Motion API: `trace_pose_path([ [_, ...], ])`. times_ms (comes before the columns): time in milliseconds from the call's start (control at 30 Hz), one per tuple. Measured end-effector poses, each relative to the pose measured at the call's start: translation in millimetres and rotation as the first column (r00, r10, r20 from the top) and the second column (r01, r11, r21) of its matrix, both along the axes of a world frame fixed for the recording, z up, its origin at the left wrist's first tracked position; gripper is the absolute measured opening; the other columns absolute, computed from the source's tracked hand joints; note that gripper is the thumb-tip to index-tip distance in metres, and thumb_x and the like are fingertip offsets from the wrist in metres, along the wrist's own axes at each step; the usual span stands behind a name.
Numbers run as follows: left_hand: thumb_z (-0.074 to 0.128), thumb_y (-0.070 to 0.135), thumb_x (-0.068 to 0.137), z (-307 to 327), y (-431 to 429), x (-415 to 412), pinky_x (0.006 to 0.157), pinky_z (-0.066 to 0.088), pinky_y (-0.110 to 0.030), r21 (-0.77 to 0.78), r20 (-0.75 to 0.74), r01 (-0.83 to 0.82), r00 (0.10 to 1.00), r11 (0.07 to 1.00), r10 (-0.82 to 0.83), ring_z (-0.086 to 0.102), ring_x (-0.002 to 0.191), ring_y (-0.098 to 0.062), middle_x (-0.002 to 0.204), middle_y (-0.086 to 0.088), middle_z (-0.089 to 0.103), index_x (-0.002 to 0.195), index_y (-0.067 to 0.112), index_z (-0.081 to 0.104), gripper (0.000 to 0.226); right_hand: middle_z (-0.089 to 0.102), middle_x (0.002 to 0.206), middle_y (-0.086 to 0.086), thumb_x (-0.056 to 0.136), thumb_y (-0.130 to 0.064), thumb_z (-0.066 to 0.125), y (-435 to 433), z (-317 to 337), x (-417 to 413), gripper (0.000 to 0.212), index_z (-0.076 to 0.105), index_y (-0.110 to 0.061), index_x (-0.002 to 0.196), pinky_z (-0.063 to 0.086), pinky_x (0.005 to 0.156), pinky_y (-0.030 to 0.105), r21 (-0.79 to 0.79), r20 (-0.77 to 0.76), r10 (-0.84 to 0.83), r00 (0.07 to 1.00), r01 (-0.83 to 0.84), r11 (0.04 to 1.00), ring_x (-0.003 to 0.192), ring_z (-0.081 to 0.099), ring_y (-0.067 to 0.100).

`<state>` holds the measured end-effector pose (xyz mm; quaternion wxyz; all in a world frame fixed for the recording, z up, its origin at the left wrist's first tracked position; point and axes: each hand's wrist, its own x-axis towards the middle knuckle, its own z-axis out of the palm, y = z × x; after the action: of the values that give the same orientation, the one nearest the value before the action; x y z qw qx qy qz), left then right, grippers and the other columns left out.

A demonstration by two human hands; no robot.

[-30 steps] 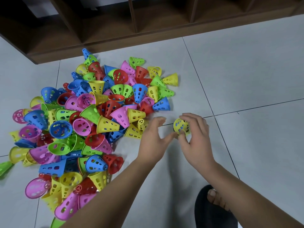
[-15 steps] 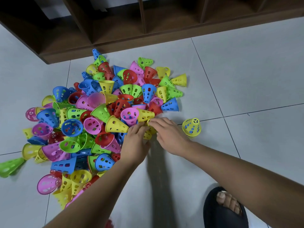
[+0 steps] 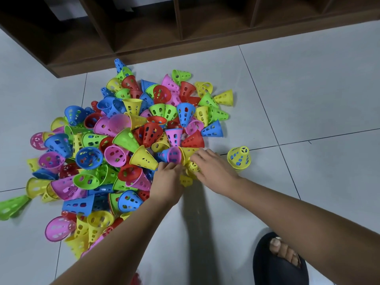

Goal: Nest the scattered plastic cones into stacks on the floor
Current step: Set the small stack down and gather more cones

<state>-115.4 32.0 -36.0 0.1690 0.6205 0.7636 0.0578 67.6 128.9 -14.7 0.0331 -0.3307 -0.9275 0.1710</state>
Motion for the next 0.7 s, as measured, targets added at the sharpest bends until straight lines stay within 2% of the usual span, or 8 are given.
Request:
trace_pose_path([
  [133, 0.084, 0.027, 0.076, 4, -7, 6, 0.09, 0.052, -0.045, -0.132, 0.005, 0.017, 1.0, 0.991, -0.016, 0.05, 0.108, -0.03, 0.124, 0.005, 0.066, 0.135, 0.032, 0.066, 0.062, 0.069, 0.107, 0.003, 0.099, -0.029, 0.067, -9, -3, 6, 0.026, 0.055, -0.018, 0.119, 0.049, 0.082, 0.043, -0.053, -0.001, -0.03, 1.0, 0.029, 0.998, 0.11, 0.061, 0.031],
  [267, 0.078, 0.045, 0.082, 7, -12, 8, 0.092, 0.053, -0.041, -0.178, -0.022, 0.02, 0.999, 0.984, -0.024, 0.057, 0.113, -0.03, 0.121, 0.002, 0.067, 0.143, 0.034, 0.061, 0.064, 0.071, 0.102, 0.002, 0.102, -0.036, 0.063, -16, 2, 18, 0.026, 0.06, -0.019, 0.122, 0.05, 0.076, 0.042, -0.047, -0.069, -0.096, 0.993, 0.093, 0.995, 0.106, 0.062, 0.029],
  [333, 0.076, 0.045, 0.084, 10, -13, 8, 0.085, 0.056, -0.038, -0.145, 0.009, -0.011, 1.0, 0.989, 0.012, 0.063, 0.105, -0.028, 0.116, -0.001, 0.069, 0.141, 0.032, 0.063, 0.06, 0.07, 0.102, 0.004, 0.101, -0.037, 0.066, -19, 12, 26, 0.028, 0.061, -0.02, 0.123, 0.049, 0.072, 0.04, -0.064, -0.148, -0.182, 0.972, 0.174, 0.983, 0.102, 0.064, 0.028],
  [400, 0.076, 0.036, 0.084, 13, -13, 8, 0.072, 0.055, -0.036, -0.126, 0.029, -0.057, 0.998, 0.99, 0.062, 0.066, 0.091, -0.027, 0.103, -0.002, 0.069, 0.13, 0.025, 0.065, 0.048, 0.068, 0.105, 0.001, 0.101, -0.039, 0.066, -20, 26, 35, 0.029, 0.06, -0.024, 0.126, 0.051, 0.073, 0.039, -0.098, -0.226, -0.27, 0.936, 0.253, 0.962, 0.102, 0.064, 0.025],
  [467, 0.077, 0.034, 0.083, 14, -15, 10, 0.072, 0.056, -0.038, -0.144, 0.038, -0.06, 0.997, 0.988, 0.066, 0.065, 0.093, -0.027, 0.107, -0.001, 0.065, 0.128, 0.022, 0.06, 0.05, 0.067, 0.111, -0.004, 0.102, -0.04, 0.066, -21, 41, 46, 0.029, 0.06, -0.028, 0.128, 0.049, 0.075, 0.034, -0.127, -0.295, -0.336, 0.895, 0.312, 0.942, 0.107, 0.061, 0.02],
  [567, 0.083, 0.054, 0.08, 10, -24, 12, 0.085, 0.059, -0.043, -0.219, 0.097, -0.052, 0.992, 0.974, 0.075, 0.064, 0.111, -0.027, 0.128, 0.002, 0.06, 0.134, 0.026, 0.058, 0.067, 0.063, 0.113, -0.006, 0.102, -0.04, 0.067, -22, 61, 60, 0.03, 0.062, -0.028, 0.128, 0.05, 0.076, 0.034, -0.148, -0.369, -0.398, 0.84, 0.369, 0.918, 0.104, 0.061, 0.018],
  [633, 0.081, 0.068, 0.077, 8, -30, 17, 0.087, 0.058, -0.041, -0.271, 0.087, -0.047, 0.994, 0.961, 0.073, 0.063, 0.112, -0.023, 0.128, 0.005, 0.06, 0.133, 0.028, 0.059, 0.072, 0.061, 0.117, -0.004, 0.102, -0.041, 0.066, -20, 70, 68, 0.031, 0.062, -0.028, 0.13, 0.054, 0.082, 0.038, -0.159, -0.379, -0.434, 0.817, 0.405, 0.901, 0.105, 0.064, 0.019],
  [700, 0.078, 0.077, 0.075, 8, -34, 23, 0.086, 0.057, -0.04, -0.319, 0.048, -0.03, 0.998, 0.947, 0.048, 0.062, 0.109, -0.022, 0.123, 0.005, 0.061, 0.129, 0.029, 0.059, 0.074, 0.061, 0.12, -0.004, 0.102, -0.041, 0.065, -18, 79, 77, 0.033, 0.063, -0.027, 0.132, 0.053, 0.088, 0.036, -0.156, -0.392, -0.454, 0.8, 0.429, 0.89, 0.109, 0.064, 0.018],
])
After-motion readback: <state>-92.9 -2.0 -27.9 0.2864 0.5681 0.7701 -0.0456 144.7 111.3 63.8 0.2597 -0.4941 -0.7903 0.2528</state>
